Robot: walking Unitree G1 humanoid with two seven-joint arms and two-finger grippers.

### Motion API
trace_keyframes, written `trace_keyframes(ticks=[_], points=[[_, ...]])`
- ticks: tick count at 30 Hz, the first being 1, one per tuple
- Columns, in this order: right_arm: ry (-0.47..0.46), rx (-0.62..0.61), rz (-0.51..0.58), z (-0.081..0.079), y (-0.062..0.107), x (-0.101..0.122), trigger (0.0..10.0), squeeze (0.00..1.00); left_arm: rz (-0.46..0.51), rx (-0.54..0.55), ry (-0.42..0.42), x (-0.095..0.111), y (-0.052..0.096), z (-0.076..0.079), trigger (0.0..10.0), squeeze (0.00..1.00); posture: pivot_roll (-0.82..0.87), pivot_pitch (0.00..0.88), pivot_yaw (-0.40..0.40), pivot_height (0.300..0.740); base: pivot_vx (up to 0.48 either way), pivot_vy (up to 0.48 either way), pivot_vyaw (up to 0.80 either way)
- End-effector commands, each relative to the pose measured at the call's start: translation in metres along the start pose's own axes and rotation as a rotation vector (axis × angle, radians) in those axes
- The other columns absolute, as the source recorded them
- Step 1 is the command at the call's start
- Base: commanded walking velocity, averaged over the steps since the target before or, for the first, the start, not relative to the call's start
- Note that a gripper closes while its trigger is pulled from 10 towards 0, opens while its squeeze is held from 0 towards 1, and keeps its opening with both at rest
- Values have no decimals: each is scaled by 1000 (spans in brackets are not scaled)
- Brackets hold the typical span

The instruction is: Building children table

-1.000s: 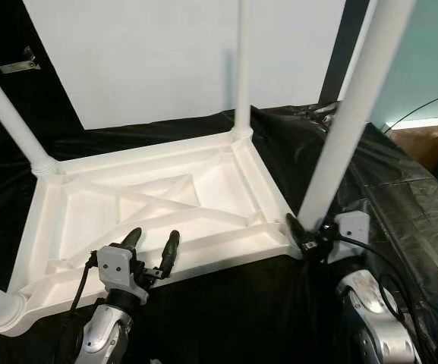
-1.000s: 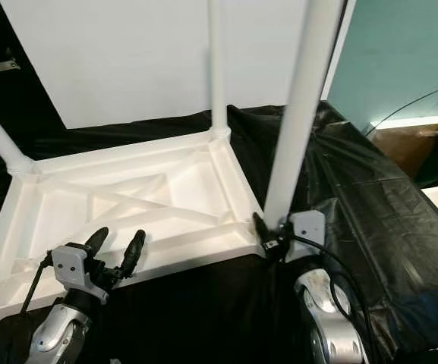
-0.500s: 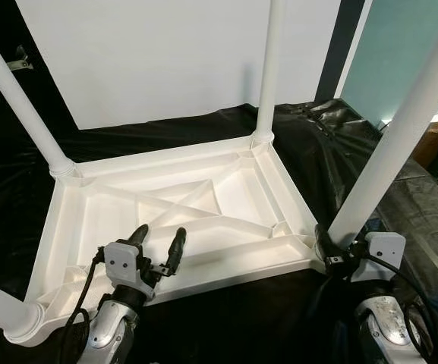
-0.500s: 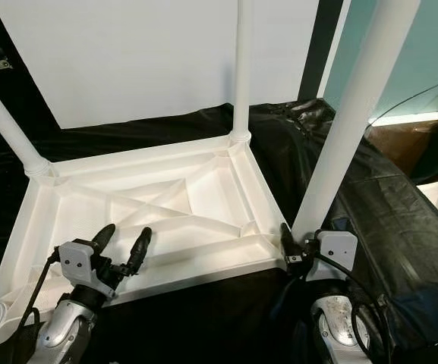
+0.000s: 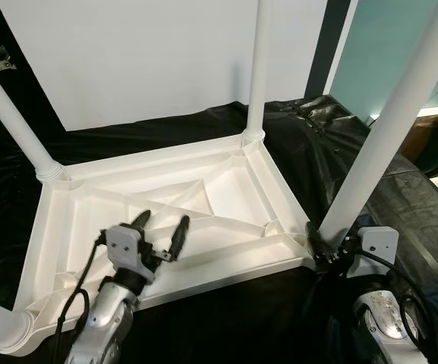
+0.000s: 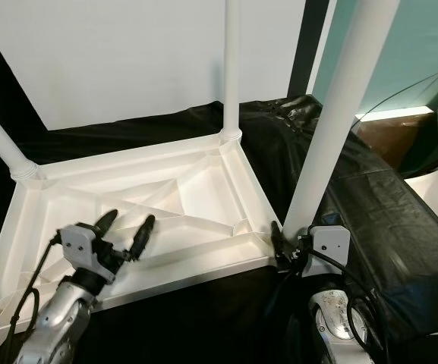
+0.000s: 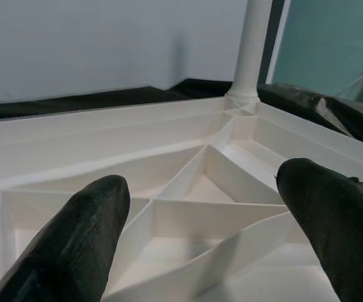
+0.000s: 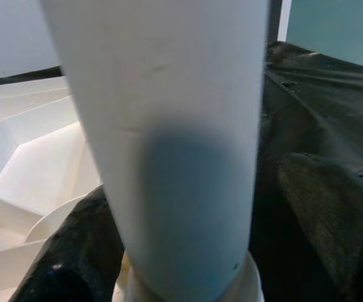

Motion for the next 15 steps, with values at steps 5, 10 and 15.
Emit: trace_keyframes(ticks=[5, 10, 15], points=[[-10, 48, -29, -6, -1, -3, 10000, 0, -16, -556, 48, 7, 12, 44, 10000, 533, -71, 26, 6, 740, 0, 0, 0], [-4, 85, -43, -8, -5, -5, 10000, 0, -76, -887, 34, 10, 18, 61, 10000, 0, -85, 21, 4, 740, 0, 0, 0], [6, 88, -48, -5, -8, -6, 10000, 0, -158, -1034, -102, 0, 21, 61, 10000, 0, -95, 22, 9, 740, 0, 0, 0]])
Point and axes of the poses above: a point about 5 cm out from each wrist's last joint towards the gripper, its own y axis pointing back from the gripper into the wrist, its own x axis along the axis of the wrist's last joint, z = x × y, the point moved 2 cm from there along -y, pointing out of the wrist towards the gripper, and after that the axes turned 5 degrees about -y, right-handed, at the moved point
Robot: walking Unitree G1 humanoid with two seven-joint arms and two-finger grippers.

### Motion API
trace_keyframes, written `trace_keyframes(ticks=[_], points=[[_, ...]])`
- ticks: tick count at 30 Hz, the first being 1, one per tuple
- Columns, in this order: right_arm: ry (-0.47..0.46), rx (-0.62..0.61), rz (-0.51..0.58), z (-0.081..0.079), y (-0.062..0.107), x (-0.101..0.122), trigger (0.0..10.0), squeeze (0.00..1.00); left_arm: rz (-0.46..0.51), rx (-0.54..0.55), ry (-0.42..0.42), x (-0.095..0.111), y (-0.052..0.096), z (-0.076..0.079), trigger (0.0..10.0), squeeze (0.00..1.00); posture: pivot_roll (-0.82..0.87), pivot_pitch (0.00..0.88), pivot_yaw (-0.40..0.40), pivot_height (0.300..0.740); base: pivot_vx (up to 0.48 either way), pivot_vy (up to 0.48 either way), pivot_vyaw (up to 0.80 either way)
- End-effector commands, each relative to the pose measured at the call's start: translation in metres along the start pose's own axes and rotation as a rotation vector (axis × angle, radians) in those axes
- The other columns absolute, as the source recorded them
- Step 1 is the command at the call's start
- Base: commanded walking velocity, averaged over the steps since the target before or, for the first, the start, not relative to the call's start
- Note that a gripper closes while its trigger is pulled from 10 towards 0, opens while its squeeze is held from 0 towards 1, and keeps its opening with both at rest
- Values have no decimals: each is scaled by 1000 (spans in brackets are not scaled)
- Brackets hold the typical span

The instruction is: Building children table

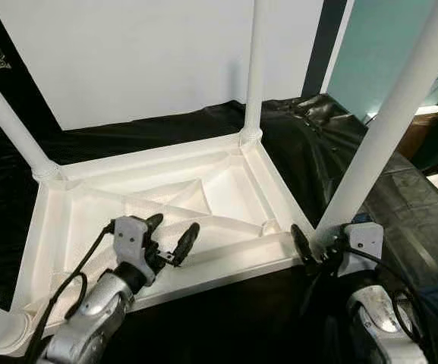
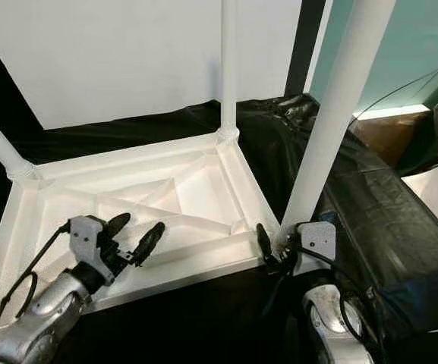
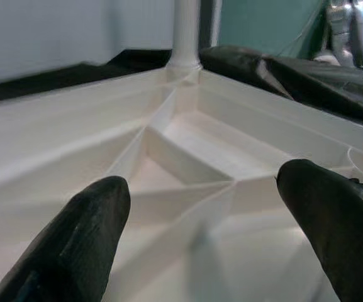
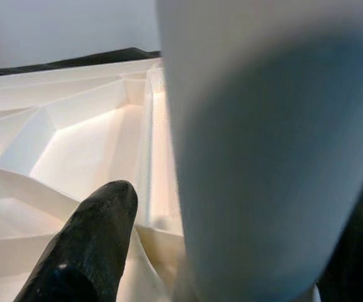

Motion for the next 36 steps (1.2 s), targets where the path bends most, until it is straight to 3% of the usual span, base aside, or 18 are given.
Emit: trace_keyframes(ticks=[1, 2, 5, 13, 16, 22, 24, 36], points=[[-2, 4, -30, 2, -1, -6, 10000, 0, -4, -781, -77, -5, 20, 47, 10000, 0, -95, 22, 9, 740, 0, 0, 0], [2, 4, -32, 4, -2, -6, 10000, 0, -67, -837, -146, -12, 22, 47, 10000, 0, -96, 22, 10, 740, 0, 0, 0], [12, 5, -36, 5, -5, -6, 10000, 0, -134, -917, -207, -18, 24, 47, 10000, 0, -107, 25, 16, 740, 0, 0, 0], [13, -4, -45, 6, -8, -8, 10000, 0, -203, -1014, -181, -19, 32, 53, 10000, 0, -111, 33, 20, 740, 0, 0, 0], [11, -3, -46, 6, -10, -9, 10000, 0, -215, -1004, -214, -24, 29, 53, 10000, 0, -109, 36, 20, 740, 0, 0, 0], [6, 5, -40, 4, -16, -7, 10000, 0, 4, -855, -216, -3, -5, 45, 10000, 0, -102, 41, 18, 740, 0, 0, 0], [4, 7, -38, 3, -17, -7, 10000, 0, 29, -823, -213, 4, -11, 44, 10000, 0, -101, 41, 19, 740, 0, 0, 0], [-1, -1, -26, 4, -21, -6, 10000, 0, -119, -860, -229, -21, -12, 54, 10000, 0, -106, 37, 29, 740, 0, 0, 0]])
Point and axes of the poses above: a point about 5 cm out from each wrist's last joint towards the gripper, its own y axis pointing back from the gripper into the wrist, its own x axis along the axis of the wrist's last joint, z = x × y, the point moved 2 cm from there along -y, pointing out of the wrist towards the gripper, and after that the axes turned 5 degrees about -y, right-handed, at the moved point
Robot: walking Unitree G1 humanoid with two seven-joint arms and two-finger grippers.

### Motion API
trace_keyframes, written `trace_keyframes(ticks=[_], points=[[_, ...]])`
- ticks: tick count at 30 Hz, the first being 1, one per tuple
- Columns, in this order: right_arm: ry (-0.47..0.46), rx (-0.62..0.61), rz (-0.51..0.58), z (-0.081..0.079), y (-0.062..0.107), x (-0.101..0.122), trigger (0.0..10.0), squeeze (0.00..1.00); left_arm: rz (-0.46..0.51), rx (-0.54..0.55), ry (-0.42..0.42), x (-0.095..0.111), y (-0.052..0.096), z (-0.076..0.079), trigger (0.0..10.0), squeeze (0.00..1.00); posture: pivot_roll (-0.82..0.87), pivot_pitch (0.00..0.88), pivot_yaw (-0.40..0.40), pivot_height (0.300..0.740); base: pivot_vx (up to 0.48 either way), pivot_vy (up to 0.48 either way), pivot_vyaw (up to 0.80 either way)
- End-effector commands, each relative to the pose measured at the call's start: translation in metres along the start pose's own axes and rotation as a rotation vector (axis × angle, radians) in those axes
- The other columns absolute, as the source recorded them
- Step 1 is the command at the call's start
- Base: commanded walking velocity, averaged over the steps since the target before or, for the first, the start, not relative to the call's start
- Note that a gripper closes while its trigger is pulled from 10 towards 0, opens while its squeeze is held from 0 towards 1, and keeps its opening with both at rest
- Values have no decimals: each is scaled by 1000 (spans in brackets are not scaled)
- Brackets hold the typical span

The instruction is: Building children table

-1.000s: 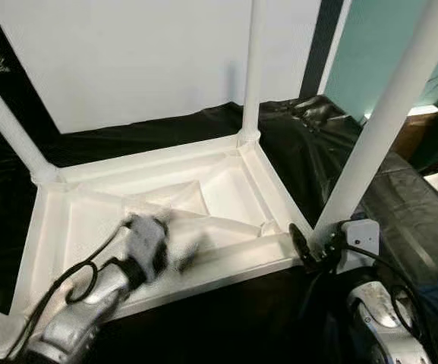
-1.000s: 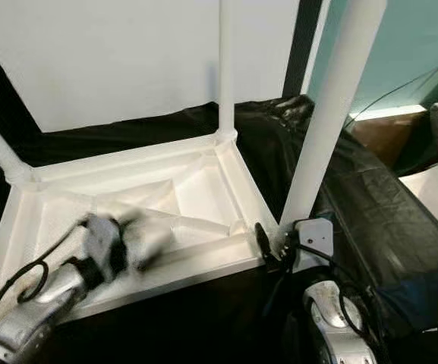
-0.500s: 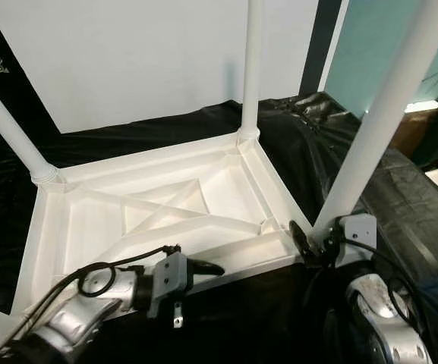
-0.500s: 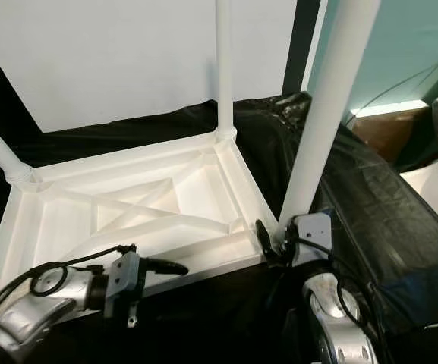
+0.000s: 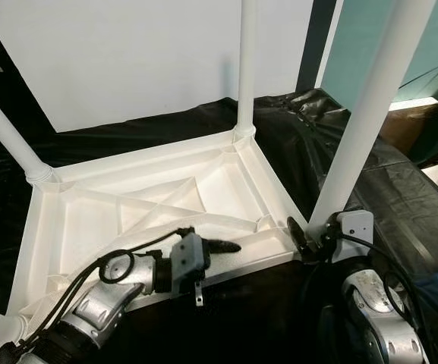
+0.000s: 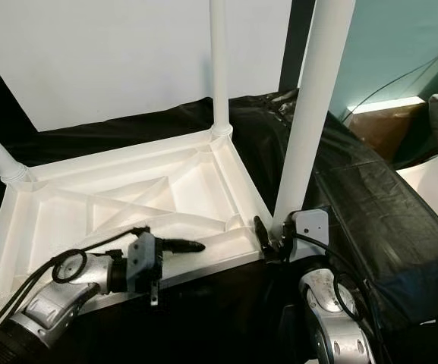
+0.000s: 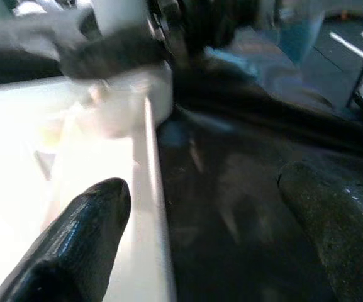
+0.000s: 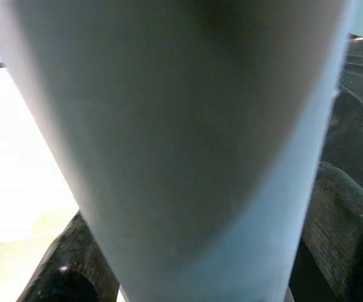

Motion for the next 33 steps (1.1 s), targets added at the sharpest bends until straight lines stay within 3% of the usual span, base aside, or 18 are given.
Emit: trace_keyframes(ticks=[1, 15, 16, 18, 19, 20, 21, 27, 28, 29, 30, 31, 32, 33], points=[[-11, -7, -7, 1, -1, -2, 10000, 0, -49, 23, 16, -10, 0, 0, 10000, 0, -106, 37, 29, 740, 0, 0, 0], [-4, 6, -7, 2, -2, -2, 10000, 0, -184, 216, 15, -32, -15, -25, 10000, 0, -108, 37, 25, 740, 0, 0, 0], [-5, 9, -7, 1, -2, -2, 10000, 0, -206, 221, 14, -35, -15, -25, 4549, 0, -107, 38, 24, 740, 0, 0, 0], [-5, 10, -8, 1, -2, -2, 10000, 0, -221, 224, 13, -38, -15, -25, 4549, 0, -107, 38, 24, 740, 0, 0, 0], [-5, 13, -8, 0, -2, -2, 10000, 0, -239, 228, 10, -40, -14, -25, 1608, 0, -107, 38, 24, 740, 0, 0, 0], [-5, 13, -8, 0, -2, -2, 10000, 0, -239, 228, 10, -40, -14, -25, 1608, 0, -107, 38, 24, 740, 0, 0, 0], [-5, 15, -8, 0, -2, -2, 10000, 0, -263, 230, 12, -44, -13, -25, 0, 0, -107, 37, 25, 740, 0, 0, 0], [24, 51, -5, -2, -3, -1, 10000, 0, -342, 204, 4, -55, -11, -21, 0, 0, -108, 33, 30, 740, 0, 0, 0], [43, 70, -4, -3, -4, -1, 10000, 0, -354, 185, -1, -57, -11, -19, 4039, 0, -108, 32, 31, 740, 0, 0, 0], [43, 70, -4, -3, -4, -1, 10000, 0, -354, 185, -1, -57, -11, -19, 4039, 0, -108, 32, 31, 740, 0, 0, 0], [54, 83, -2, -2, -4, 0, 10000, 0, -359, 173, -4, -58, -11, -18, 8196, 0, -109, 31, 32, 740, 0, 0, 0], [54, 83, -2, -2, -4, 0, 10000, 0, -359, 173, -4, -58, -11, -18, 8196, 0, -109, 31, 32, 740, 0, 0, 0], [67, 104, -3, -2, -5, 2, 10000, 0, -368, 162, -3, -59, -11, -17, 10000, 0, -110, 30, 33, 740, 0, 0, 0], [87, 134, -8, 1, -5, 3, 10000, 0, -377, 150, -1, -61, -11, -15, 10000, 0, -112, 29, 36, 740, 0, 0, 0]])
Point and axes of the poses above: a point about 5 cm out from each wrist's last joint towards the gripper, its own y axis pointing back from the gripper into the wrist, its own x axis along the axis of the wrist's last joint, z = x × y, the point moved 2 cm from there along -y, pointing out of the wrist towards the gripper, and after that the axes turned 5 degrees about -y, right-handed, at the moved point
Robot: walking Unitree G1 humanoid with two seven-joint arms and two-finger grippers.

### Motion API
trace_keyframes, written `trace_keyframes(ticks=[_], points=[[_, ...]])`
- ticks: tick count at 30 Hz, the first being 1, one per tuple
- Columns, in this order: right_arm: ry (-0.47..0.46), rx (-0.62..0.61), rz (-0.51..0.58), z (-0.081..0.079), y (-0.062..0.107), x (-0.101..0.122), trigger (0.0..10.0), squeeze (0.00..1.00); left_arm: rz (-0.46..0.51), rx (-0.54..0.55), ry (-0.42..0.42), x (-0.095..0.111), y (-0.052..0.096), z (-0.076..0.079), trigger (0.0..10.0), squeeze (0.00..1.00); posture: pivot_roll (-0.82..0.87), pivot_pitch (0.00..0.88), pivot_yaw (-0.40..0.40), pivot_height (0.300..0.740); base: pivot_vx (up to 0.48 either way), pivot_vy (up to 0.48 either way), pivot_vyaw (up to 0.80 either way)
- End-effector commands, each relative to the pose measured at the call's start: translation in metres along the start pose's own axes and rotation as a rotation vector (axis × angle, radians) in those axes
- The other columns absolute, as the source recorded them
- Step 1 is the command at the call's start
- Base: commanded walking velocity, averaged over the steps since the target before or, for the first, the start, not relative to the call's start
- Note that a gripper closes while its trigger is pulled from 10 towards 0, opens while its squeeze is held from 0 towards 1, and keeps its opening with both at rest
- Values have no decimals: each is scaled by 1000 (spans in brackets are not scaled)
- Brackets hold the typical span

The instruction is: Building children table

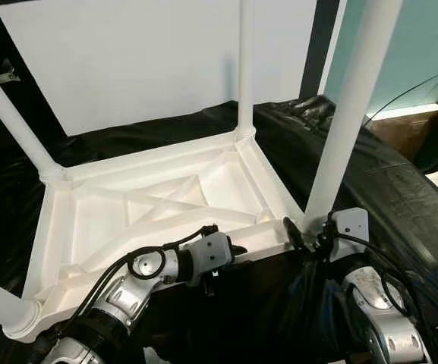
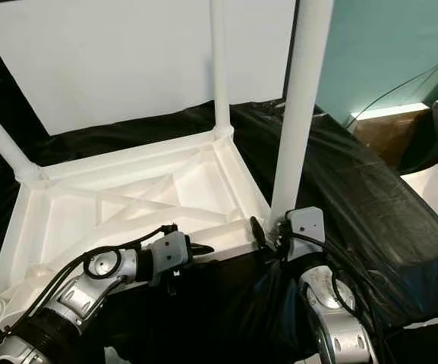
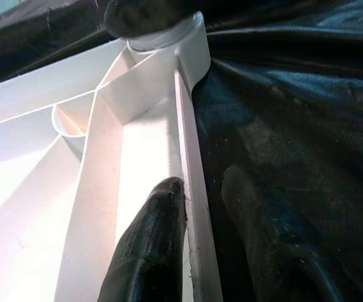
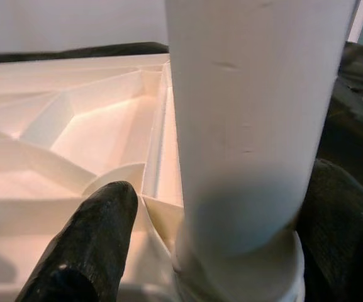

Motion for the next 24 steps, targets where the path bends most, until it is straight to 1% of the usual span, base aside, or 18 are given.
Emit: trace_keyframes(ticks=[1, 2, 3, 4, 5, 7, 8, 9, 10, 12, 13, 16, 17, 18, 19, 21, 23, 24], points=[[15, 40, 0, 1, -2, 2, 10000, 0, -167, -23, 96, -39, 5, 18, 10000, 0, -112, 29, 36, 740, 0, 0, 0], [15, 40, 0, 1, -2, 2, 10000, 0, -167, -23, 96, -39, 5, 18, 10000, 0, -112, 29, 36, 740, 0, 0, 0], [31, 65, -7, 5, -2, 3, 10000, 0, -170, -34, 99, -39, 5, 19, 6549, 0, -112, 28, 35, 740, 0, 0, 0], [31, 65, -7, 5, -2, 3, 10000, 0, -170, -34, 99, -39, 5, 19, 6549, 0, -112, 28, 35, 740, 0, 0, 0], [48, 83, -14, 10, -2, 4, 10000, 0, -172, -44, 102, -40, 5, 21, 3765, 0, -111, 28, 35, 740, 0, 0, 0], [48, 83, -14, 10, -2, 4, 10000, 0, -172, -44, 102, -40, 5, 21, 3765, 0, -111, 28, 35, 740, 0, 0, 0], [65, 96, -23, 14, -2, 4, 10000, 0, -172, -60, 104, -40, 6, 23, 4000, 0, -109, 28, 35, 740, 0, 0, 0], [83, 113, -31, 18, -3, 4, 10000, 0, -174, -89, 99, -41, 7, 26, 10000, 0, -106, 28, 36, 740, 0, 0, 0], [100, 139, -38, 21, -5, 5, 10000, 0, -172, -120, 90, -41, 9, 31, 10000, 0, -104, 28, 38, 740, 0, 0, 0], [109, 156, -42, 22, -6, 5, 10000, 0, -171, -140, 84, -42, 11, 34, 10000, 0, -103, 29, 38, 740, 0, 0, 0], [121, 216, -51, 21, -8, 7, 10000, 0, -174, -173, 83, -43, 14, 39, 10000, 0, -100, 28, 39, 740, 0, 0, 0], [130, 262, -61, 19, -8, 8, 10000, 0, -181, -180, 79, -44, 15, 41, 10000, 0, -99, 27, 38, 740, 0, 0, 0], [143, 319, -74, 18, -8, 9, 10000, 0, -186, -181, 77, -46, 16, 41, 10000, 0, -94, 25, 36, 740, 0, 0, 0], [143, 319, -74, 18, -8, 9, 10000, 0, -186, -181, 77, -46, 16, 41, 10000, 0, -94, 25, 36, 740, 0, 0, 0], [157, 362, -84, 19, -8, 10, 10000, 0, -189, -179, 75, -46, 16, 40, 10000, 0, -94, 25, 36, 740, 0, 0, 0], [157, 362, -84, 19, -8, 10, 10000, 0, -189, -179, 75, -46, 16, 40, 10000, 0, -94, 25, 36, 740, 0, 0, 0], [177, 392, -93, 21, -9, 11, 10000, 0, -190, -176, 75, -46, 16, 39, 10000, 0, -87, 23, 33, 740, 0, 0, 0], [201, 413, -104, 27, -11, 11, 10000, 0, -188, -170, 78, -46, 16, 38, 10000, 0, -79, 19, 30, 740, 0, 0, 0]])
Point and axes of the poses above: a point about 5 cm out from each wrist's last joint towards the gripper, its own y axis pointing back from the gripper into the wrist, its own x axis along the axis of the wrist's last joint, z = x × y, the point moved 2 cm from there along -y, pointing out of the wrist towards the gripper, and after that the axes turned 5 degrees about -y, right-handed, at the moved point
